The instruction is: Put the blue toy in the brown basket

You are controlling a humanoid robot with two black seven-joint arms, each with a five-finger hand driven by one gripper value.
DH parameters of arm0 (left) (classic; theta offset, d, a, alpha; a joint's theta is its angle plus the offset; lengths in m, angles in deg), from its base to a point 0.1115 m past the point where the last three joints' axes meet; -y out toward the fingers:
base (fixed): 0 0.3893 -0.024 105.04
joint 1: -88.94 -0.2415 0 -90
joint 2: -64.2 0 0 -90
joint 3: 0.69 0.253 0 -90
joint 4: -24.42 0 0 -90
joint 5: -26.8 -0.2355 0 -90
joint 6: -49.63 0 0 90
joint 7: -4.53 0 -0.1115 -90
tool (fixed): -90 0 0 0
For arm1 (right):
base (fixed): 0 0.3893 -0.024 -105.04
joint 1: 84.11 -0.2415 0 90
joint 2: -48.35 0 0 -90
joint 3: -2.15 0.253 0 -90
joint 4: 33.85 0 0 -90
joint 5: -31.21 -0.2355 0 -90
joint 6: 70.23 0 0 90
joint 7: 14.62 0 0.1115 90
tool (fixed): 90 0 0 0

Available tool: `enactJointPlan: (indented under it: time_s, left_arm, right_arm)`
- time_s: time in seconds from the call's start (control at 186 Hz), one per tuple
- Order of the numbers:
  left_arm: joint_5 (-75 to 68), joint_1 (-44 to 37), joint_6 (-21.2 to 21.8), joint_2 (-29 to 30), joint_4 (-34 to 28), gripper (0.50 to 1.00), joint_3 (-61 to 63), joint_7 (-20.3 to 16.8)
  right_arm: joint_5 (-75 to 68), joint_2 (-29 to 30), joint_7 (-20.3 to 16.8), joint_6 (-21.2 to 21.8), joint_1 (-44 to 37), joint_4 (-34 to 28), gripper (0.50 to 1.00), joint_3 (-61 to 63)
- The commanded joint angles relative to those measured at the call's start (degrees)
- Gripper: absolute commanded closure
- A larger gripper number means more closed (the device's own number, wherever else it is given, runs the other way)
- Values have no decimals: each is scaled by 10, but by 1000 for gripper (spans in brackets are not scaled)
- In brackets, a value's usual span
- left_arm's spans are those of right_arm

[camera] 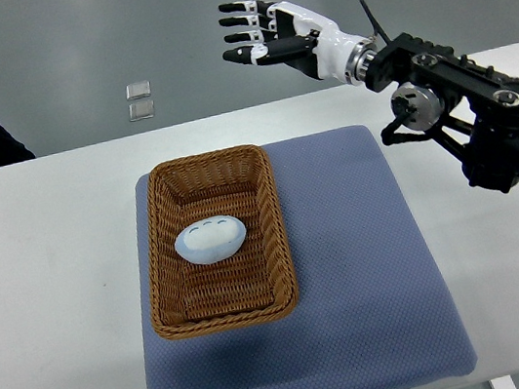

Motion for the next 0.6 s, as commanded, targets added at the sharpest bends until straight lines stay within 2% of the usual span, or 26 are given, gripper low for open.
enactJointPlan:
  time_s: [0.0,0.086,0.354,0.595]
  left_arm:
    - [0,0,0,0,0,500,0,0]
    - [0,0,0,0,1,500,0,0]
    - [0,0,0,0,3,500,1,0]
    - [0,0,-1,0,3,500,1,0]
  right_arm:
    - [-41,5,3,1,48,12,628,70]
    - [-78,5,17,3,76,24,607,116]
    - [-187,27,60,22,101,124,603,147]
    - [-219,33,88,40,134,131,603,148]
